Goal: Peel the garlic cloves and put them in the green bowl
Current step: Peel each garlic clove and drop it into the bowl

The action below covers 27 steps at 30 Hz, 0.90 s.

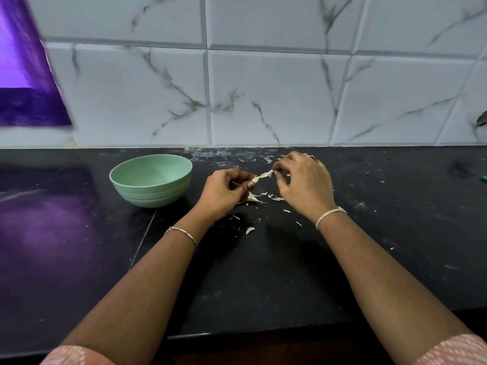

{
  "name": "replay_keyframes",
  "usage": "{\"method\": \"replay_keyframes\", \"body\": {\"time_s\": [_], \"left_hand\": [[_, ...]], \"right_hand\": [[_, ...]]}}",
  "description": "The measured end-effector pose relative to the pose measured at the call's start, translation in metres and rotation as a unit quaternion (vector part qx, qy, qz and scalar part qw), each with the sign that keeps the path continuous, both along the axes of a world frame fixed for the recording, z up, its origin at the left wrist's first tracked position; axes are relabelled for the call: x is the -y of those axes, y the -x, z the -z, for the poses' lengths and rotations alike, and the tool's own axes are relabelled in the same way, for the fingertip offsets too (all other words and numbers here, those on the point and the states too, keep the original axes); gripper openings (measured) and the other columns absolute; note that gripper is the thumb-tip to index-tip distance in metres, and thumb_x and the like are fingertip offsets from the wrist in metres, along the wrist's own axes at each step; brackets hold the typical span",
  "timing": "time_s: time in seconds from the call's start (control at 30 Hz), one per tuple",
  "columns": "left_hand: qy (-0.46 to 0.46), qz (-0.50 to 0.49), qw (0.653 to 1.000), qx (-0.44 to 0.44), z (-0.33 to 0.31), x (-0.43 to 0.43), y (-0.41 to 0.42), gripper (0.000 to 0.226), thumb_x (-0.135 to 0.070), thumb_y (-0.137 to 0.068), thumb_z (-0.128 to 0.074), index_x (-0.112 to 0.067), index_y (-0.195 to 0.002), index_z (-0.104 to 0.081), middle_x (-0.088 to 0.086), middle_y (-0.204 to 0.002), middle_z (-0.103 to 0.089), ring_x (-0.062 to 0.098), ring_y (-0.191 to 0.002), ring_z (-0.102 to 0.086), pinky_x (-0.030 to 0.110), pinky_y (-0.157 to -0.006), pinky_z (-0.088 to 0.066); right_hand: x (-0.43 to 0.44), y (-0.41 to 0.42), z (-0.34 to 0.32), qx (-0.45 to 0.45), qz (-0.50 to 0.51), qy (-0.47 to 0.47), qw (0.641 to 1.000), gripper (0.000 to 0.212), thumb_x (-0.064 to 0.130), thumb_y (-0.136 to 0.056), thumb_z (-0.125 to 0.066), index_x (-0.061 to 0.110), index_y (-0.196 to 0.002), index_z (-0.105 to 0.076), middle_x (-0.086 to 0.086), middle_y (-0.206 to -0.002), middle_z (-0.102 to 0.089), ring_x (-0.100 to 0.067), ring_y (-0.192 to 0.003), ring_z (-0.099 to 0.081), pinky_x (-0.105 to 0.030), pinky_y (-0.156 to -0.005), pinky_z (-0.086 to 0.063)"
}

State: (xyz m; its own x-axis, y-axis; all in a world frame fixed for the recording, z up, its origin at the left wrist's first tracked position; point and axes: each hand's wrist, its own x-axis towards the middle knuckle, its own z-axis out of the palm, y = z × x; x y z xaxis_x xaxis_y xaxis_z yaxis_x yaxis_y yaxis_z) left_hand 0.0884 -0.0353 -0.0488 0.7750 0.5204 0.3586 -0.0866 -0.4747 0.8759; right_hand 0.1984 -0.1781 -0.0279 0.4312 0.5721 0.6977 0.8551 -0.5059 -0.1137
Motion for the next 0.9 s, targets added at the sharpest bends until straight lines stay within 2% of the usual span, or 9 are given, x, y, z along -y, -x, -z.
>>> {"method": "replay_keyframes", "body": {"time_s": [0.17,0.33,0.47,0.57,0.67,0.73,0.8,0.9], "left_hand": [[0.048,0.027,0.998,0.010,0.002,-0.001,0.000,0.014,-0.005,-0.092,-0.063,-0.016,-0.094,-0.072,-0.002,-0.073,-0.066,0.014,-0.069,-0.060,0.017,-0.062,-0.053],[0.065,0.041,0.997,0.015,0.003,0.002,-0.002,0.011,-0.008,-0.092,-0.065,-0.015,-0.100,-0.070,0.001,-0.079,-0.066,0.011,-0.067,-0.060,0.019,-0.061,-0.053],[0.010,0.042,0.999,0.016,0.005,0.002,-0.002,0.031,-0.017,-0.081,-0.078,-0.023,-0.109,-0.066,-0.003,-0.090,-0.069,0.007,-0.072,-0.067,0.027,-0.071,-0.058],[0.015,0.059,0.998,0.010,0.005,0.001,-0.004,0.033,-0.016,-0.076,-0.082,-0.028,-0.102,-0.066,0.001,-0.097,-0.074,0.018,-0.088,-0.072,0.037,-0.083,-0.058],[0.029,0.053,0.998,0.005,0.007,0.001,-0.007,0.028,-0.011,-0.076,-0.081,-0.025,-0.093,-0.065,0.005,-0.091,-0.071,0.021,-0.084,-0.069,0.047,-0.087,-0.057],[0.028,0.048,0.998,0.002,0.007,0.001,-0.008,0.025,-0.010,-0.077,-0.081,-0.022,-0.092,-0.065,0.006,-0.088,-0.070,0.021,-0.082,-0.067,0.048,-0.087,-0.057],[0.040,0.050,0.998,0.005,0.008,0.000,-0.009,0.023,-0.009,-0.077,-0.080,-0.020,-0.091,-0.065,0.010,-0.087,-0.072,0.024,-0.082,-0.069,0.047,-0.086,-0.057],[0.042,0.043,0.998,0.010,0.009,-0.002,-0.008,0.021,-0.011,-0.077,-0.081,-0.019,-0.088,-0.064,0.012,-0.082,-0.072,0.020,-0.074,-0.067,0.037,-0.079,-0.056]], "right_hand": [[0.008,-0.010,-0.003,-0.023,0.024,0.004,0.999,0.016,0.027,-0.093,-0.057,0.026,-0.101,-0.070,0.003,-0.103,-0.064,-0.021,-0.098,-0.058,-0.036,-0.084,-0.043],[0.004,-0.006,0.001,-0.115,-0.049,-0.003,0.992,0.009,0.028,-0.089,-0.063,0.029,-0.093,-0.071,0.009,-0.095,-0.064,-0.013,-0.090,-0.059,-0.033,-0.084,-0.045],[-0.003,-0.004,0.002,-0.212,-0.104,-0.053,0.970,0.007,0.024,-0.087,-0.067,0.028,-0.089,-0.072,0.007,-0.090,-0.067,-0.010,-0.083,-0.062,-0.033,-0.078,-0.052],[-0.006,-0.002,0.002,-0.288,-0.142,-0.087,0.943,0.008,0.019,-0.086,-0.070,0.026,-0.086,-0.072,0.005,-0.087,-0.072,-0.011,-0.082,-0.065,-0.032,-0.079,-0.054],[-0.007,0.002,0.001,-0.363,-0.177,-0.112,0.908,0.005,0.015,-0.087,-0.070,0.018,-0.090,-0.073,0.000,-0.088,-0.074,-0.015,-0.086,-0.068,-0.030,-0.082,-0.054],[-0.007,0.005,0.000,-0.401,-0.204,-0.127,0.884,0.007,0.011,-0.088,-0.069,0.017,-0.089,-0.073,0.000,-0.087,-0.073,-0.010,-0.081,-0.067,-0.027,-0.079,-0.054],[-0.007,0.008,-0.002,-0.437,-0.223,-0.142,0.860,0.010,0.007,-0.089,-0.066,0.017,-0.088,-0.070,0.003,-0.081,-0.070,-0.001,-0.068,-0.063,-0.018,-0.070,-0.052],[-0.007,0.009,-0.004,-0.507,-0.253,-0.191,0.802,0.011,0.006,-0.093,-0.061,0.015,-0.089,-0.067,0.003,-0.081,-0.066,-0.004,-0.063,-0.059,-0.013,-0.064,-0.046]]}}
